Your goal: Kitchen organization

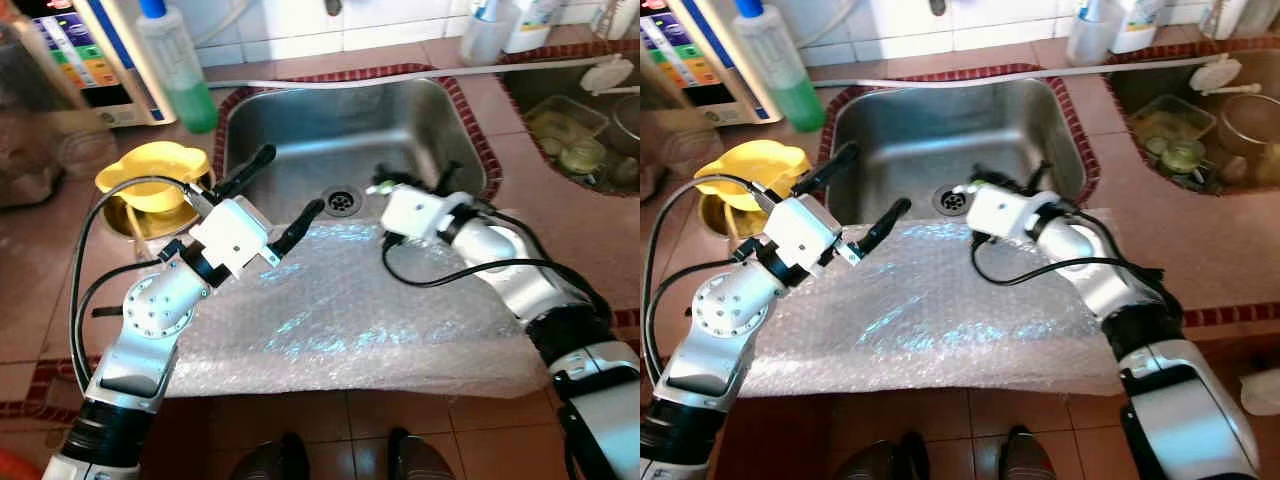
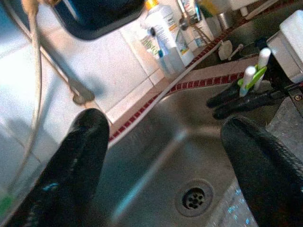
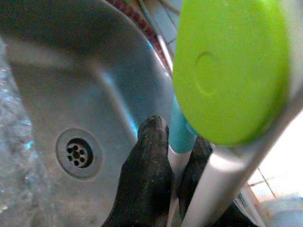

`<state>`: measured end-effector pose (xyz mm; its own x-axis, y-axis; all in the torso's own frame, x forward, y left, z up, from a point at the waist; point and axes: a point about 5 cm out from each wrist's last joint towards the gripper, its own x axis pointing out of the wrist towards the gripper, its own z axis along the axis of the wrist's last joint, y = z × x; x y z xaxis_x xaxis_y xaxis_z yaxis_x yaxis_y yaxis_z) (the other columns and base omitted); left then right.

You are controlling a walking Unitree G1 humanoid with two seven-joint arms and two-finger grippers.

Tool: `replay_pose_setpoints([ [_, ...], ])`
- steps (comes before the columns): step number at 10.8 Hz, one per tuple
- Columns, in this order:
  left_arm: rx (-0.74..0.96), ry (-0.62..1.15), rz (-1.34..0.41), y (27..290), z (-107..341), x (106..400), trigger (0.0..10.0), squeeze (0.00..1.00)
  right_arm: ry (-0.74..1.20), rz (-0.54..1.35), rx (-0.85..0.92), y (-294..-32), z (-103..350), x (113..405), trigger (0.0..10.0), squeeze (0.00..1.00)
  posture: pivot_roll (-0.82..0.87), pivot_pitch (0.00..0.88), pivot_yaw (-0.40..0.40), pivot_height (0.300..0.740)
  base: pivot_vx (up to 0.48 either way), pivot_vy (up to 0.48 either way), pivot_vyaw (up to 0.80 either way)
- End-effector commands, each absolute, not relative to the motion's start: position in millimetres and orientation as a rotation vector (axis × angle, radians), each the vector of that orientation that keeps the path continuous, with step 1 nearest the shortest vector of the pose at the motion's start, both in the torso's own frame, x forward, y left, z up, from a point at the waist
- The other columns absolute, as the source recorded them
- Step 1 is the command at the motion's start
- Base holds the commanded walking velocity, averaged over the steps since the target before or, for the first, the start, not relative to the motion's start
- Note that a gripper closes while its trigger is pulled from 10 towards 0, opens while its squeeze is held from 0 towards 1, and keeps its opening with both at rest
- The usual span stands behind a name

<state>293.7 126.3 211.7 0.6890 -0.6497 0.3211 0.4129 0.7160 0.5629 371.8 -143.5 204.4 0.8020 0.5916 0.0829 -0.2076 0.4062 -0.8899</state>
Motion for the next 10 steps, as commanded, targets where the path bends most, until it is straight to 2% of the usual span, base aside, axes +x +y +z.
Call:
replay_pose_setpoints([
  [1, 0.443, -0.506, -0.62, 129, 209, 292, 10.0, 1.0, -0.386, 0.438, -1.028, -163, 206, 375, 0.0, 0.0, -0.17, 0.236, 0.139, 0.74, 0.0, 0.0, 0.0],
  [3, 0.323, -0.395, -0.685, 127, 203, 292, 10.0, 1.0, -0.358, 0.347, -0.974, -181, 210, 378, 1.6, 0.0, -0.17, 0.237, 0.138, 0.74, 0.0, 0.0, 0.0],
  [4, 0.316, -0.346, -0.738, 122, 199, 290, 10.0, 1.0, -0.34, 0.288, -0.946, -189, 215, 382, 1.6, 0.0, -0.17, 0.237, 0.138, 0.74, 0.0, 0.0, 0.0],
  [5, 0.307, -0.319, -0.772, 119, 195, 288, 10.0, 1.0, -0.346, 0.262, -0.929, -192, 219, 383, 3.5, 0.0, -0.17, 0.237, 0.141, 0.74, 0.0, 0.0, 0.0],
  [6, 0.31, -0.297, -0.79, 117, 194, 286, 10.0, 1.0, -0.36, 0.239, -0.873, -192, 225, 384, 4.7, 0.0, -0.17, 0.237, 0.141, 0.74, 0.0, 0.0, 0.0],
  [7, 0.327, -0.284, -0.804, 117, 192, 285, 10.0, 1.0, -0.384, 0.239, -0.806, -188, 230, 384, 10.0, 0.0, -0.17, 0.236, 0.142, 0.74, 0.0, 0.0, 0.0],
  [9, 0.346, -0.258, -0.815, 117, 189, 282, 10.0, 1.0, -0.449, 0.368, -0.674, -164, 240, 378, 10.0, 0.0, -0.16, 0.238, 0.134, 0.74, 0.0, 0.0, 0.0],
  [10, 0.353, -0.249, -0.817, 117, 188, 282, 10.0, 1.0, -0.457, 0.384, -0.643, -161, 242, 376, 10.0, 0.0, -0.16, 0.238, 0.132, 0.74, 0.0, 0.0, 0.0],
])
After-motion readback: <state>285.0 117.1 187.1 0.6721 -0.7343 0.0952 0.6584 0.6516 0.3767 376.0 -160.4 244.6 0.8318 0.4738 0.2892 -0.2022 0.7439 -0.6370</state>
